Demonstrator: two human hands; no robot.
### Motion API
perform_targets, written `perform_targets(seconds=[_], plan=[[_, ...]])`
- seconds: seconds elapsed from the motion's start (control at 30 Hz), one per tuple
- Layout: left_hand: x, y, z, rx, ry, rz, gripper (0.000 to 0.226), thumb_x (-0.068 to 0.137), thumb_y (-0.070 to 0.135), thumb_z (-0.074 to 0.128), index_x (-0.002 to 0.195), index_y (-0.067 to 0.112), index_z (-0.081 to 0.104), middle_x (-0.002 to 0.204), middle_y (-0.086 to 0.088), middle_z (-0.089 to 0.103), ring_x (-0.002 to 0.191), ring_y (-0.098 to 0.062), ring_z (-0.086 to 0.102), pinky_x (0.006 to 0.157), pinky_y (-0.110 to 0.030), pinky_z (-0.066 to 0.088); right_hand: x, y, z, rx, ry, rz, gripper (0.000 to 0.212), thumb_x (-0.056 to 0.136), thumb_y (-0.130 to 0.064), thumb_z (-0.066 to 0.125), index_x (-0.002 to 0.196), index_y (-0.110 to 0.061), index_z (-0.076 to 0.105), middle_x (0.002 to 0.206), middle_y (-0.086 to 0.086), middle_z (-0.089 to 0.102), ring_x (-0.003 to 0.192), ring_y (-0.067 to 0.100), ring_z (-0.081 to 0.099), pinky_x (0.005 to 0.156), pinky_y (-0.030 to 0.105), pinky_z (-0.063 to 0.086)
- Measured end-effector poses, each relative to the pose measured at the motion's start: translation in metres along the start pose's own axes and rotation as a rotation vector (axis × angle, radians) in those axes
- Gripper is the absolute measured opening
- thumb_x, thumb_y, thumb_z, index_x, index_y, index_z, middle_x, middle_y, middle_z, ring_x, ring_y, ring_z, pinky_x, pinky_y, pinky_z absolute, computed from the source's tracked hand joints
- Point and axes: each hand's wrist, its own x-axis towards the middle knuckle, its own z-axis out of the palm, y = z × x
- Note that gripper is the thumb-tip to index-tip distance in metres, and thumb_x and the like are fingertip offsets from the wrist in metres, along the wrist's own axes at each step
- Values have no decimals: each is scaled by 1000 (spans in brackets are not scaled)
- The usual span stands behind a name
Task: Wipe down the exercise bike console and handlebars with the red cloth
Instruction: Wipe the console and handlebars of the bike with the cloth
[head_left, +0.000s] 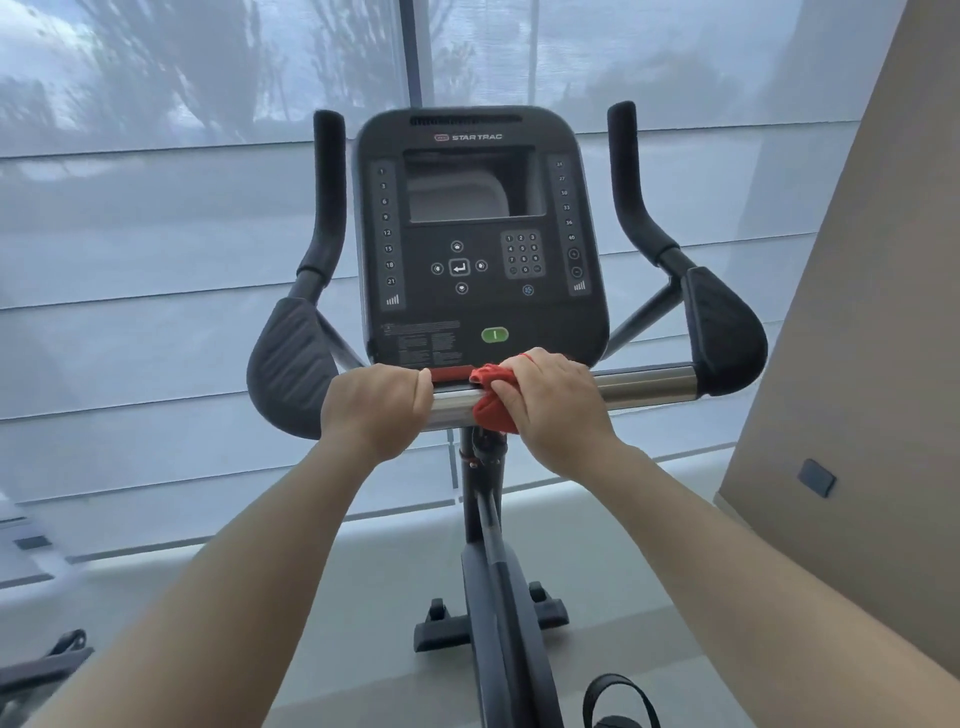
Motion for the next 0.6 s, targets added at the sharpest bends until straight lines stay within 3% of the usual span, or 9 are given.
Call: perform_targets(seconds=[0.13, 0.37, 0.6], plan=[[0, 2, 1, -59, 1, -77, 46, 95, 34, 27, 56, 20, 47, 56, 1, 46, 56, -25, 46, 49, -29, 24, -5, 1, 2, 28, 49, -32, 30, 96, -40, 35, 106, -19, 56, 102, 1, 58, 93, 22, 51, 87, 35, 35], [-1, 4, -1, -63, 54, -60, 48, 94, 39, 28, 50, 22, 41, 48, 7, 38, 50, -21, 42, 44, -24, 15, -17, -1, 4, 81, 77, -31, 34, 93, -39, 38, 114, -18, 54, 113, 3, 55, 108, 25, 47, 96, 38, 31], [1, -4, -5, -173, -71, 73, 47, 96, 43, 23, 66, 22, 52, 68, 4, 54, 65, -20, 53, 50, -29, 28, -12, -16, 0, 128, 93, 107, 23, 96, -29, 43, 108, -16, 57, 108, 2, 59, 104, 23, 51, 94, 38, 35]])
